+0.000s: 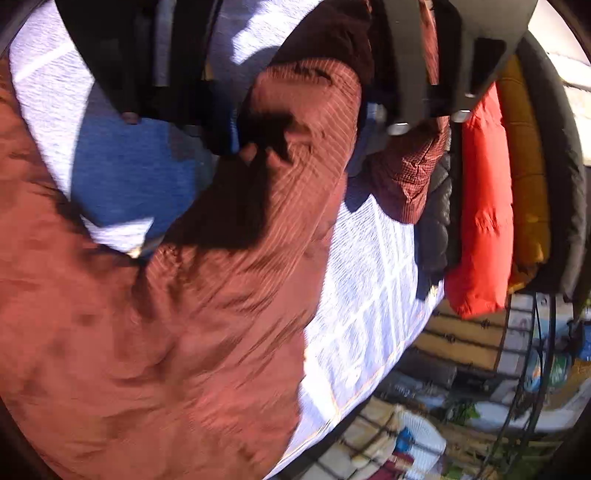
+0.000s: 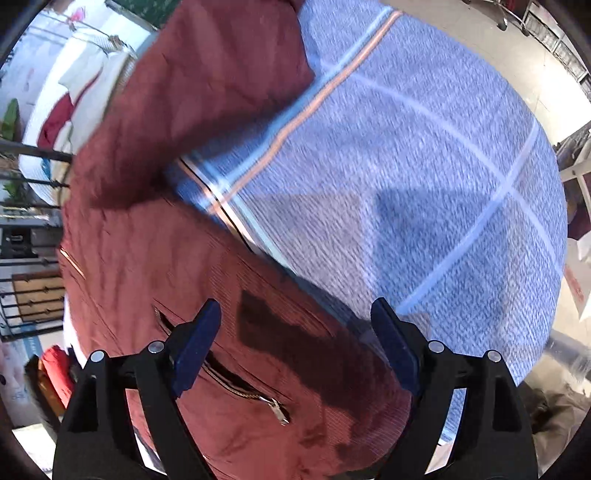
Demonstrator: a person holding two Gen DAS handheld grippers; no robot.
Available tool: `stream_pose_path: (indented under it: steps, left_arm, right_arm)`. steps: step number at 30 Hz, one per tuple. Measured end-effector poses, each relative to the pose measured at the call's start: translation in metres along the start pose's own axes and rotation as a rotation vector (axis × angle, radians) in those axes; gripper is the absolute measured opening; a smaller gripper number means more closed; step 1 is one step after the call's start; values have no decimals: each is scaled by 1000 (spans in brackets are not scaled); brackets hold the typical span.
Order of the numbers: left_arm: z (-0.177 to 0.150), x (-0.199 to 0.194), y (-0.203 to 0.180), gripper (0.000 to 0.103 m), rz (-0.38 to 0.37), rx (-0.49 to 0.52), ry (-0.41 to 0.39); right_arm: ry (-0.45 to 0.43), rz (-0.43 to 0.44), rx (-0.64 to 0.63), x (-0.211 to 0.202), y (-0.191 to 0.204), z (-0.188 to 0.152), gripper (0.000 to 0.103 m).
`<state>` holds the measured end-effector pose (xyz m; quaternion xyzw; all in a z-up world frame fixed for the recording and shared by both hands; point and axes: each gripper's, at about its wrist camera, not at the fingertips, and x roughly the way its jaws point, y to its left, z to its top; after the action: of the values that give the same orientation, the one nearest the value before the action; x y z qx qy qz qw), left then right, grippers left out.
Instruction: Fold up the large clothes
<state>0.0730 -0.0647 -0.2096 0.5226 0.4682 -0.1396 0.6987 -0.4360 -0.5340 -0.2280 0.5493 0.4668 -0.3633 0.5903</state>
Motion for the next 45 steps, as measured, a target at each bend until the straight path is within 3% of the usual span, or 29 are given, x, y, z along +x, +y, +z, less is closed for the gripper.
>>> stream_pose_path:
  steps: [3,6,10,13,14,16,18,19,21,23,26,28,31,35,37,38,40,41,42,45]
  left_arm:
    - [19,16,46,29,-29,-107,39]
    - [51,22,74,29,-11,-153,39]
    - [110,38,137,26,15,-305,70]
    - [142,47,171,26,42,-342,75]
    - [148,51,176,29,34,-329,93]
    - [157,57,182,44,4,-309,129]
    - [156,49,181,49,-24,-283,87]
    - [151,38,176,62,-17,-260,41]
    - [131,14,165,72,-64,-233,-30]
    - [93,-13,153,74,-216,-217,-94]
    - [28,-43,130,79,-395,-176,-110]
    - [-17,-51,111,81,-571,-166,-68]
    - [-67,-46,81,81,-755,-184,40]
    - [-111,-33,45,80,-917,-250,189]
    - [-116,-33,36,79,-1001,-285,207]
    - [-115,-34,32,78,-1065,-296,218]
    - [-111,-34,18,55,-1125,-262,254]
    - [-109,-35,12,38,-1083,-239,253]
    - [-109,-36,6,29,-1053,-222,246]
    - [-104,-43,4,18,-1040,-189,204]
  right_arm:
    - [29,2,-30,6,7,-15,83]
    - [36,-28,-89,12,20,-30,83]
    - [72,17,-103,9,37,-51,83]
    - [84,23,-158,11,56,-69,83]
    - [101,42,-176,15,64,-79,83]
    - [136,65,-212,27,76,-98,83]
    - [165,31,-266,43,87,-122,83]
    - [177,10,-293,49,90,-132,83]
    - [208,-13,-319,59,90,-150,83]
    - [204,3,-309,59,83,-162,83]
    - [207,21,-289,54,72,-173,83]
    - [224,35,-287,51,65,-175,81]
    - [239,15,-304,48,70,-170,70]
    - [240,-20,-367,40,84,-167,54]
    - [238,-29,-398,39,90,-170,42]
    - [234,-28,-410,38,95,-171,39]
    - [223,-39,-443,39,104,-174,31]
    - [218,-43,-454,38,106,-177,30]
    - [212,-46,-469,36,108,-179,28]
    - [204,-41,-494,24,110,-183,21]
